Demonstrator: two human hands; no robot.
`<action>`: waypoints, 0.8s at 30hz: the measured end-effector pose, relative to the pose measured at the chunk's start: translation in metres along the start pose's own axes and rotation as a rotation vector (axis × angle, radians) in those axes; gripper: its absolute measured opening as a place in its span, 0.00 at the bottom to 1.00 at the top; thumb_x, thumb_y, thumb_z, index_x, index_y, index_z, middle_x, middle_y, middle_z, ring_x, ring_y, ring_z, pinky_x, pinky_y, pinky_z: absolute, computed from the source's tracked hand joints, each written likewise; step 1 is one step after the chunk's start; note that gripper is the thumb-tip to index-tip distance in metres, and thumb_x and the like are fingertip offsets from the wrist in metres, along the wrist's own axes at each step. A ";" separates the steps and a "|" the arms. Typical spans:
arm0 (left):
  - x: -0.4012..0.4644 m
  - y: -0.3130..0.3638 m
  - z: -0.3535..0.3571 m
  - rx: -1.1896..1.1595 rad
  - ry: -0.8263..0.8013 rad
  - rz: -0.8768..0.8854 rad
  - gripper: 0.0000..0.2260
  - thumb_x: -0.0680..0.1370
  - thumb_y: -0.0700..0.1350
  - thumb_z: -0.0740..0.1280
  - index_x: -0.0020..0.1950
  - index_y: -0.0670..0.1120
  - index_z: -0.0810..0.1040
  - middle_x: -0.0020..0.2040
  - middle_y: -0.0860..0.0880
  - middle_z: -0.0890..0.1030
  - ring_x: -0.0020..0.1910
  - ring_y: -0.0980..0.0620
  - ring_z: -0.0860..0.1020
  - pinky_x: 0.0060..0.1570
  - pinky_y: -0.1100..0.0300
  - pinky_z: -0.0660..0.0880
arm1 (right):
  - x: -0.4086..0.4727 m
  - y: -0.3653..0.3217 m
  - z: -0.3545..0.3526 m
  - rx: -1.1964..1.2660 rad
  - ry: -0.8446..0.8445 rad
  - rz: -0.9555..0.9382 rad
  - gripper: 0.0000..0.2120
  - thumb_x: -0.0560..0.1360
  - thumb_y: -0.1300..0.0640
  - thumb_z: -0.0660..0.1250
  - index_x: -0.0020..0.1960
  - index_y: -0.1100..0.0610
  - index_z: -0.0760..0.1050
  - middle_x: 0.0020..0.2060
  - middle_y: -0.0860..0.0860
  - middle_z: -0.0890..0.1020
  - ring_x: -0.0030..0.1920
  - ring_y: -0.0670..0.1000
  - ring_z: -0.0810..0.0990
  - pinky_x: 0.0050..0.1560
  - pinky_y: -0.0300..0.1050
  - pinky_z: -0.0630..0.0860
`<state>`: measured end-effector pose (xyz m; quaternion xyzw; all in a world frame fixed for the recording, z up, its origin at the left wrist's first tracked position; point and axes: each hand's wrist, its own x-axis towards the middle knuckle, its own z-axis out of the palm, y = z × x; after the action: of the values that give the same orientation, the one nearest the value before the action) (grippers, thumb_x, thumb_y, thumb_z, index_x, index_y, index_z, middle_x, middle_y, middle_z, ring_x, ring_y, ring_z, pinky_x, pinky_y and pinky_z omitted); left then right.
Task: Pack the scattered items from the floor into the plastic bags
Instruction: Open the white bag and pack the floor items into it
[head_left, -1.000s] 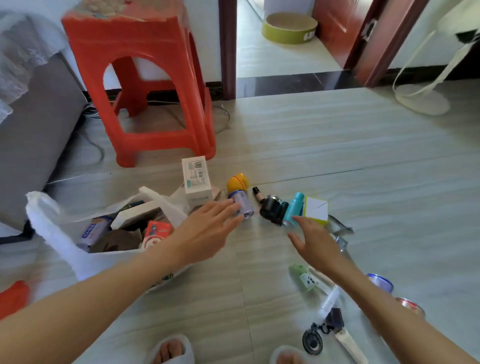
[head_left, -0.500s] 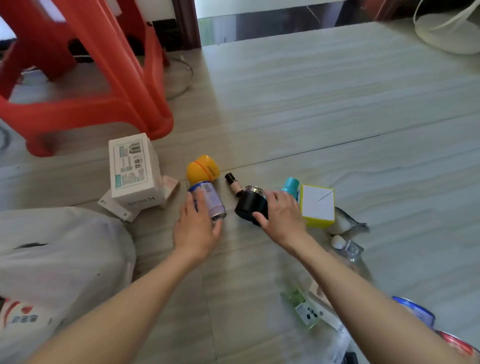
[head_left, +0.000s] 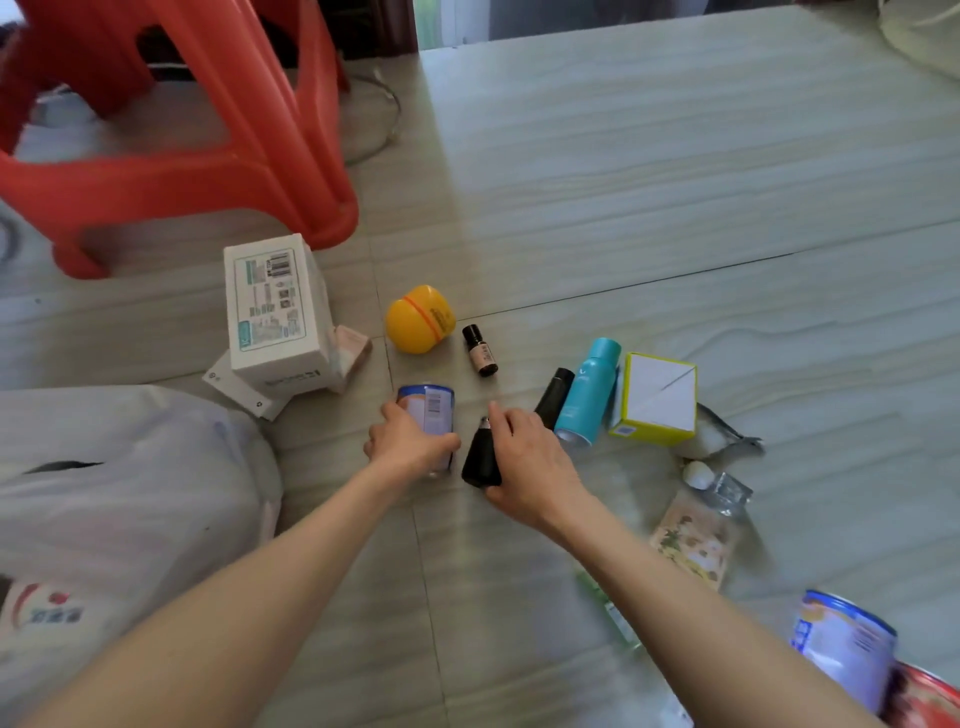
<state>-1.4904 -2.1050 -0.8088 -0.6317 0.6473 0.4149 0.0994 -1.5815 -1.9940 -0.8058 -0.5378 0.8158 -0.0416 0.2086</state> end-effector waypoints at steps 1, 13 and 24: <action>-0.006 -0.005 -0.002 -0.022 -0.012 -0.020 0.37 0.68 0.50 0.72 0.68 0.42 0.56 0.64 0.39 0.70 0.62 0.39 0.70 0.59 0.49 0.72 | -0.007 -0.001 0.000 -0.009 -0.002 0.007 0.40 0.70 0.52 0.68 0.74 0.62 0.51 0.64 0.58 0.68 0.63 0.57 0.67 0.61 0.50 0.67; -0.156 -0.015 -0.142 -0.115 -0.254 0.253 0.31 0.65 0.57 0.67 0.64 0.47 0.62 0.46 0.54 0.71 0.42 0.59 0.73 0.34 0.65 0.70 | -0.101 -0.057 -0.094 0.510 0.202 0.202 0.27 0.66 0.52 0.73 0.61 0.58 0.69 0.48 0.50 0.70 0.55 0.54 0.72 0.51 0.39 0.65; -0.251 -0.106 -0.295 -0.242 0.069 0.340 0.17 0.64 0.57 0.67 0.49 0.52 0.70 0.41 0.48 0.78 0.37 0.52 0.77 0.34 0.61 0.73 | -0.146 -0.205 -0.180 0.522 -0.040 -0.145 0.32 0.67 0.51 0.73 0.67 0.53 0.65 0.60 0.52 0.73 0.60 0.52 0.72 0.62 0.46 0.70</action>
<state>-1.2323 -2.1010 -0.5009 -0.5343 0.6930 0.4788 -0.0708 -1.4256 -1.9778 -0.5389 -0.5234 0.7326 -0.2549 0.3526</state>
